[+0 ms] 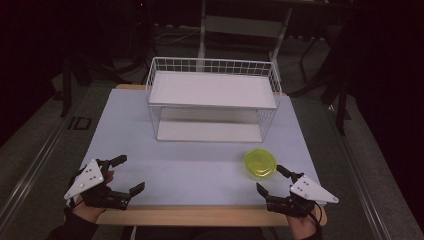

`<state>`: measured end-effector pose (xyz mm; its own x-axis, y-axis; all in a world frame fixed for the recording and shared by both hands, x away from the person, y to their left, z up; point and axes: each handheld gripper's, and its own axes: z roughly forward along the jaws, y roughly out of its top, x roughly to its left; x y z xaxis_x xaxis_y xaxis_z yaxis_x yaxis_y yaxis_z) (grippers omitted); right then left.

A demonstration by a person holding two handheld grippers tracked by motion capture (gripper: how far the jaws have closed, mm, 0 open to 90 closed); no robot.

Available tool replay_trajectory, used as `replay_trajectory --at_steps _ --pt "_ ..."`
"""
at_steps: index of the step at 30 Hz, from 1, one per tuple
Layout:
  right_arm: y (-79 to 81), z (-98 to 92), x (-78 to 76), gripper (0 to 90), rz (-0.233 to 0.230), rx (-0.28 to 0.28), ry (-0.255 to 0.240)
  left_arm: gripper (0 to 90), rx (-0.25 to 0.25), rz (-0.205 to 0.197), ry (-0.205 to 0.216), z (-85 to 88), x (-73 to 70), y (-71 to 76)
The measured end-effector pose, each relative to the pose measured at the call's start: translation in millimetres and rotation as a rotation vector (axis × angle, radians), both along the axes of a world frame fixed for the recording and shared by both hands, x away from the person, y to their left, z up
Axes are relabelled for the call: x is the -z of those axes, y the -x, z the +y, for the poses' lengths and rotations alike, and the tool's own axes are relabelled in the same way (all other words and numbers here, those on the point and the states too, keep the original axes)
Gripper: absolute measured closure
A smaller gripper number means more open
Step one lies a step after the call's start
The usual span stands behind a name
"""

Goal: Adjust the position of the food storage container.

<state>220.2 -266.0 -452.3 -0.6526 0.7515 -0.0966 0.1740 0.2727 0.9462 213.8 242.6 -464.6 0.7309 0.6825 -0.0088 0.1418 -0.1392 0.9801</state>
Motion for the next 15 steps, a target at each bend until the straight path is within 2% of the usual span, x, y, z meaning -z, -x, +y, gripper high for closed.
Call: replay_trajectory --at_steps 3,6,9,15 --pt "1.7 1.4 -0.1 11.7 -0.013 0.008 0.022 0.2 0.002 -0.002 0.005 -0.8 -0.3 0.8" --pt "2.8 2.4 -2.0 11.1 -0.015 0.019 -0.022 0.2 -0.002 -0.007 0.016 0.4 -0.7 1.7" --pt "3.7 3.3 -4.0 11.2 -0.021 0.037 -0.029 0.2 -0.01 -0.017 0.025 1.7 -1.3 2.7" --pt "5.0 3.5 -19.0 11.6 -0.077 0.003 -0.043 0.2 -0.011 -0.015 0.013 0.0 -0.9 2.9"
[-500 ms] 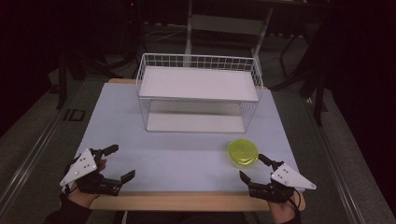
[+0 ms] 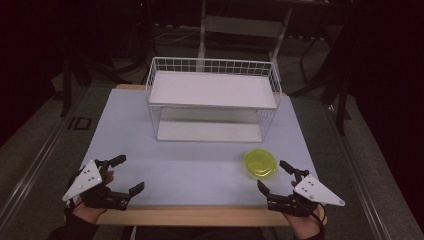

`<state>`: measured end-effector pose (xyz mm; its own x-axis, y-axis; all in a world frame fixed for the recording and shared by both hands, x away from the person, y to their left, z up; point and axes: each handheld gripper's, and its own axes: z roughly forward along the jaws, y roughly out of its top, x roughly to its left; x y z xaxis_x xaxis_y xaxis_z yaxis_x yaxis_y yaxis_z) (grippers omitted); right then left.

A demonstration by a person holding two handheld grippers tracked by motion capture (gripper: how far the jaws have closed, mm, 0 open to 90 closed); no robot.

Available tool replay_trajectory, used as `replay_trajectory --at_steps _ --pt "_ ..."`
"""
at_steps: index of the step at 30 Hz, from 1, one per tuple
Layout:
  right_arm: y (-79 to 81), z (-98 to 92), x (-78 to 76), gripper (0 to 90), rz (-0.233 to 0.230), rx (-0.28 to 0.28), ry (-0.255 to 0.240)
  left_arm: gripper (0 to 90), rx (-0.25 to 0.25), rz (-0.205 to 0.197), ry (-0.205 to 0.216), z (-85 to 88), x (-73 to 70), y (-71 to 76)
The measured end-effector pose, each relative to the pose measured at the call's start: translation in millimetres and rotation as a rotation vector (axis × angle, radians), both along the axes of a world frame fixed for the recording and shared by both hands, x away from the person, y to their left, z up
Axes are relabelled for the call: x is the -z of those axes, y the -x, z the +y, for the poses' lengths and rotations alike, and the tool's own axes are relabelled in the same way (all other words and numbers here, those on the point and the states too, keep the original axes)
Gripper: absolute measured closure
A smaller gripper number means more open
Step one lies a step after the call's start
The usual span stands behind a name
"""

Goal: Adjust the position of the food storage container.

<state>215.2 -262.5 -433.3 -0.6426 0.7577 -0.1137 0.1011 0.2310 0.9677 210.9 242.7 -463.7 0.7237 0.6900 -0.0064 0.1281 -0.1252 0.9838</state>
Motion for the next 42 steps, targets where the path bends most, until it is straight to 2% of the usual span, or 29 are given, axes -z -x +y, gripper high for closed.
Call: replay_trajectory --at_steps 3,4,5,8,13,16,18,26,30,33,35,42 --pt "-7.0 -4.6 -4.7 15.8 0.011 -0.01 -0.001 0.2 0.001 -0.003 -0.001 -1.0 0.1 0.4" --pt "-9.8 -6.4 -5.3 19.4 0.025 -0.008 0.011 0.2 0.001 -0.006 0.0 -1.0 0.0 0.4" --pt "-15.4 -8.3 -5.8 23.1 0.052 0.003 0.047 0.2 0.001 -0.008 0.001 -1.0 -0.1 0.5" --pt "-28.1 -13.5 -3.4 36.3 0.101 0.011 0.08 0.2 -0.001 -0.013 0.01 -0.5 -0.3 0.7" --pt "-48.4 -23.5 0.1 38.5 0.143 0.06 0.073 0.2 -0.005 -0.013 0.01 -0.1 -0.2 0.5" --pt "-58.5 -31.3 3.1 53.1 0.165 0.091 0.064 0.2 -0.004 -0.015 0.01 -0.1 -0.3 0.8" --pt "-66.3 -37.0 6.8 60.8 0.185 0.107 0.076 0.2 -0.005 -0.017 0.01 0.0 -0.3 0.7" --pt "-90.9 -56.4 27.6 83.5 0.267 0.169 0.137 0.2 -0.007 -0.017 0.006 -0.5 -0.4 0.8" --pt "-100.3 -62.0 39.9 89.4 0.327 0.179 0.15 0.3 -0.006 -0.017 0.009 -0.4 -0.3 0.5" --pt "-103.9 -62.9 45.1 89.8 0.35 0.181 0.146 0.2 -0.003 -0.016 0.006 -0.7 -0.2 0.5" --pt "-109.2 -59.8 54.8 89.9 0.386 0.179 0.18 0.3 -0.004 -0.018 0.003 -0.8 -0.3 0.6" --pt "-116.7 -52.6 69.2 90.0 0.445 0.163 0.209 0.2 0.0 -0.018 0.002 -0.9 -0.3 0.5"
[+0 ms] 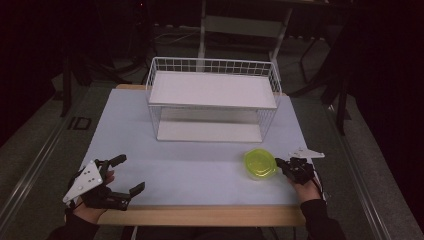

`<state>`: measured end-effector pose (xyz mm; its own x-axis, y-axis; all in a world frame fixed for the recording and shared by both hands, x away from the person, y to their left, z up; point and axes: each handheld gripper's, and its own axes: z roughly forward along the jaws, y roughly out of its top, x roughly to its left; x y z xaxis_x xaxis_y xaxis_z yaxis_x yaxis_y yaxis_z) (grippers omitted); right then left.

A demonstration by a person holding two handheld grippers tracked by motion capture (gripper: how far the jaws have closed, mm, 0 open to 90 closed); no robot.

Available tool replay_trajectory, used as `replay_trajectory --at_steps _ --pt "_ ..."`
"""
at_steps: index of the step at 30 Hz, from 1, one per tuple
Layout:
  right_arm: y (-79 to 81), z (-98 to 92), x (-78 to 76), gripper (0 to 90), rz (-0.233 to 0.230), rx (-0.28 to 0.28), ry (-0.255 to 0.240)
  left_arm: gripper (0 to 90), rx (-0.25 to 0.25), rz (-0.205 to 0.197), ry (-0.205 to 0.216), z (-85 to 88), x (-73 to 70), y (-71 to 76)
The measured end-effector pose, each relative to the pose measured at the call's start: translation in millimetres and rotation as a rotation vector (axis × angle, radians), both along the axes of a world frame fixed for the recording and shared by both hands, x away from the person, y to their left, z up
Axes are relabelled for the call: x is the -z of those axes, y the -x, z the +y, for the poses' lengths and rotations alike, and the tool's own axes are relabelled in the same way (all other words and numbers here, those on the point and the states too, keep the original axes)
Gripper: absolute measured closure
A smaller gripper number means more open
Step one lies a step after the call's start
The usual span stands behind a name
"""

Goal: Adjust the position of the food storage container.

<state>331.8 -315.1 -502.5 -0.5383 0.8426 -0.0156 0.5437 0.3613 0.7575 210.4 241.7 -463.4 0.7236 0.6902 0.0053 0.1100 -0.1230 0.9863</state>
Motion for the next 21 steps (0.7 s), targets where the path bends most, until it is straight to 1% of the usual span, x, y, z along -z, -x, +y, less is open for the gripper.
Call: replay_trajectory --at_steps 2,4,5,9,13,16,18,20,21 --pt "-1.6 -0.2 2.2 90.0 0.012 0.005 -0.003 0.3 0.002 0.0 0.0 -0.2 0.1 -0.2" --pt "-2.8 0.8 5.1 90.0 0.029 -0.002 -0.023 0.3 0.003 -0.001 -0.002 -0.4 0.1 -0.1" --pt "-3.3 1.8 6.8 90.0 0.037 -0.006 -0.023 0.3 0.003 -0.001 -0.003 -0.6 0.1 -0.1" --pt "-4.0 6.9 14.1 90.0 0.076 -0.032 -0.029 0.3 0.004 -0.003 -0.007 -0.8 0.0 0.1" --pt "-3.6 12.1 16.1 90.0 0.093 -0.062 -0.051 0.3 0.003 -0.002 -0.007 -0.9 0.1 -0.2" --pt "-3.3 17.8 19.5 90.0 0.112 -0.085 -0.05 0.3 0.003 -0.004 -0.008 -1.1 0.1 0.0" --pt "-1.9 23.1 21.8 90.0 0.124 -0.103 -0.027 0.3 0.003 -0.006 -0.007 -1.4 0.1 0.1" --pt "-0.5 29.2 22.9 90.0 0.136 -0.132 -0.029 0.3 0.002 -0.006 -0.01 -1.7 0.2 0.0" --pt "0.4 32.9 22.7 90.0 0.135 -0.143 -0.022 0.3 0.003 -0.005 -0.011 -1.8 0.2 0.0"
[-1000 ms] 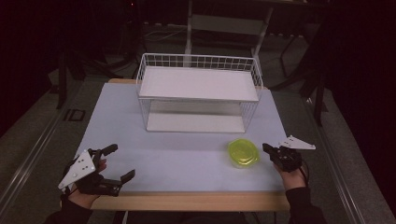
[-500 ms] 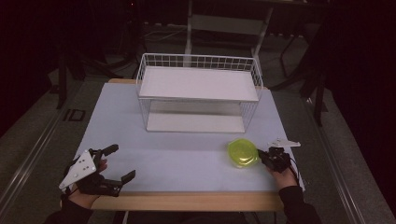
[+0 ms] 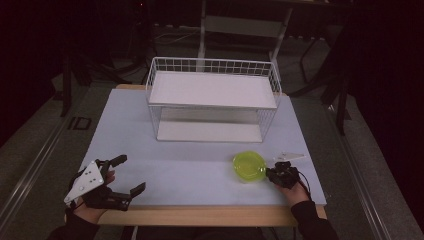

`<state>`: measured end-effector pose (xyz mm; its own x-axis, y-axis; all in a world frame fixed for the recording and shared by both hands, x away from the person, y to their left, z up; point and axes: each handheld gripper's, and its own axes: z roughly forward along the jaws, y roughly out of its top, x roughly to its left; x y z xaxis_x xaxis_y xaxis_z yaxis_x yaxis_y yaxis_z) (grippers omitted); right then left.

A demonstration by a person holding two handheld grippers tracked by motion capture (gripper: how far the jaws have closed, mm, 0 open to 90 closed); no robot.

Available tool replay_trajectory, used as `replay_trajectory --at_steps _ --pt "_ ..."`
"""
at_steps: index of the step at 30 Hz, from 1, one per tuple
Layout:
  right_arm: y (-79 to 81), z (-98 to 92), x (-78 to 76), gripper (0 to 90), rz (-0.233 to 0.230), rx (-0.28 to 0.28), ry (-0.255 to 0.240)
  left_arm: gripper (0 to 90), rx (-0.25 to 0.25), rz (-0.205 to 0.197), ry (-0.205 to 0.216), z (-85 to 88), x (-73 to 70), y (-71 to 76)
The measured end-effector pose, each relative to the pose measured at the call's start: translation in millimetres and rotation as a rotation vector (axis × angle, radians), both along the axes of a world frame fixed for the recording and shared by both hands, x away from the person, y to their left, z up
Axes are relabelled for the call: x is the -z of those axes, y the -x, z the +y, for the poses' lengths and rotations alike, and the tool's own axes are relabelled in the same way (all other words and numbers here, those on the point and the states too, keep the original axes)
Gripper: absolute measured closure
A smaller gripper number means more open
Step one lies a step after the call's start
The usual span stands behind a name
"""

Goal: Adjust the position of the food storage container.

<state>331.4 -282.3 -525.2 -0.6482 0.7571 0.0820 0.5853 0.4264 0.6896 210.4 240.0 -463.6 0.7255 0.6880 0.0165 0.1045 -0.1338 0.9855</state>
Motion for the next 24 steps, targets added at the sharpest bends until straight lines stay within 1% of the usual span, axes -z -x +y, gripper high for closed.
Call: replay_trajectory --at_steps 2,6,7,9,10,13,15,16,18,24 --pt "1.3 7.0 -0.9 90.0 -0.001 -0.027 -0.003 0.3 0.0 0.0 -0.001 -0.1 0.0 0.0" --pt "3.0 20.3 -2.7 90.0 0.005 -0.065 -0.017 0.3 0.0 0.001 0.0 -0.1 0.1 0.0" --pt "3.2 23.4 -2.6 90.0 0.014 -0.072 -0.026 0.3 0.0 0.002 0.0 -0.1 0.1 0.0" --pt "4.0 29.7 -2.3 90.0 0.015 -0.091 -0.02 0.3 0.0 0.0 -0.002 -0.1 0.0 0.2" --pt "4.5 32.9 -2.2 90.0 0.022 -0.099 -0.022 0.3 0.0 0.0 -0.002 -0.1 0.0 0.2" --pt "7.2 42.0 -2.2 90.0 0.023 -0.134 -0.022 0.3 0.0 0.002 -0.005 0.0 0.1 0.0" --pt "9.9 48.5 -2.7 90.0 0.023 -0.163 -0.032 0.3 0.001 0.0 -0.008 -0.1 0.1 0.1" --pt "10.9 52.0 -2.7 90.0 0.019 -0.173 -0.025 0.3 0.001 0.001 -0.009 -0.2 0.1 0.1" --pt "12.4 58.5 -2.6 90.0 0.019 -0.193 -0.031 0.3 0.0 -0.001 -0.012 -0.4 0.1 0.2" --pt "16.1 80.6 -1.9 90.0 0.015 -0.242 -0.023 0.3 0.001 0.002 -0.012 -0.6 0.3 -0.1"
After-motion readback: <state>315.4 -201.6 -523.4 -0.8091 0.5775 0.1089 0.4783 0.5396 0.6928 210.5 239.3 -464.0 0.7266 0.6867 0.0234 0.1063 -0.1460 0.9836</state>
